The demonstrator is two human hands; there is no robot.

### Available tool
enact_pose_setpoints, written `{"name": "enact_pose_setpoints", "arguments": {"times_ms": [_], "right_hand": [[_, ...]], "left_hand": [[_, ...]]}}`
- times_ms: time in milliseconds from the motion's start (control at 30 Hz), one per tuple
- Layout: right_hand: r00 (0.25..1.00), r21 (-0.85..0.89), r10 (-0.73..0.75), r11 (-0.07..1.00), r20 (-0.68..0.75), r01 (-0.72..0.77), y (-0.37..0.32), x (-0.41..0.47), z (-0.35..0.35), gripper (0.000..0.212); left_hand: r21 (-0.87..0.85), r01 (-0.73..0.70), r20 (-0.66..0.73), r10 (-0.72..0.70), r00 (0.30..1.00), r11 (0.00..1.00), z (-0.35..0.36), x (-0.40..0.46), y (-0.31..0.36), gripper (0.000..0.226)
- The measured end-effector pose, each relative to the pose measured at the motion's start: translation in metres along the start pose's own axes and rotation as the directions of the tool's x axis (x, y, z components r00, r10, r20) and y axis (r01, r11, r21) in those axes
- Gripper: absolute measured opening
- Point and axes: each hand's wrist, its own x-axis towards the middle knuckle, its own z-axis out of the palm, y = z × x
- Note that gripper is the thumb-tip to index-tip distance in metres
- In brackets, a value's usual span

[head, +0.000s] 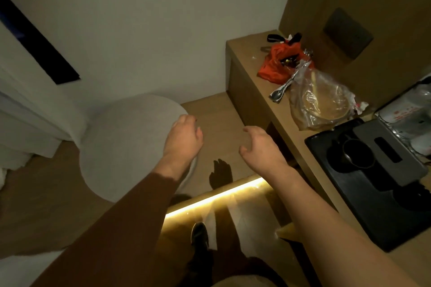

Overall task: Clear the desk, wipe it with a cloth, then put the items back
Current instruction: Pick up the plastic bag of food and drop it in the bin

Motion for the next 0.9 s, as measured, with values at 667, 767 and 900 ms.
{"name": "enact_pose_setpoints", "arguments": {"times_ms": [667, 767, 900], "right_hand": [[0.925, 0.294, 0.356, 0.905, -0.133, -0.306, 0.125, 0.112, -0.110, 0.048], [0.910, 0.313, 0.353, 0.908, -0.217, -0.277, 0.142, 0.119, -0.117, 0.032], [0.878, 0.303, 0.394, 0.901, -0.271, -0.311, 0.160, 0.131, -0.129, 0.040]], "left_hand": [[-0.098, -0.419, 0.220, 0.431, 0.875, 0.903, 0.092, 0.172, 0.144, 0.029], [-0.189, -0.475, 0.160, 0.504, 0.849, 0.860, 0.108, 0.190, 0.152, 0.028], [-0.138, -0.477, 0.204, 0.496, 0.844, 0.868, 0.124, 0.219, 0.166, 0.024]]}}
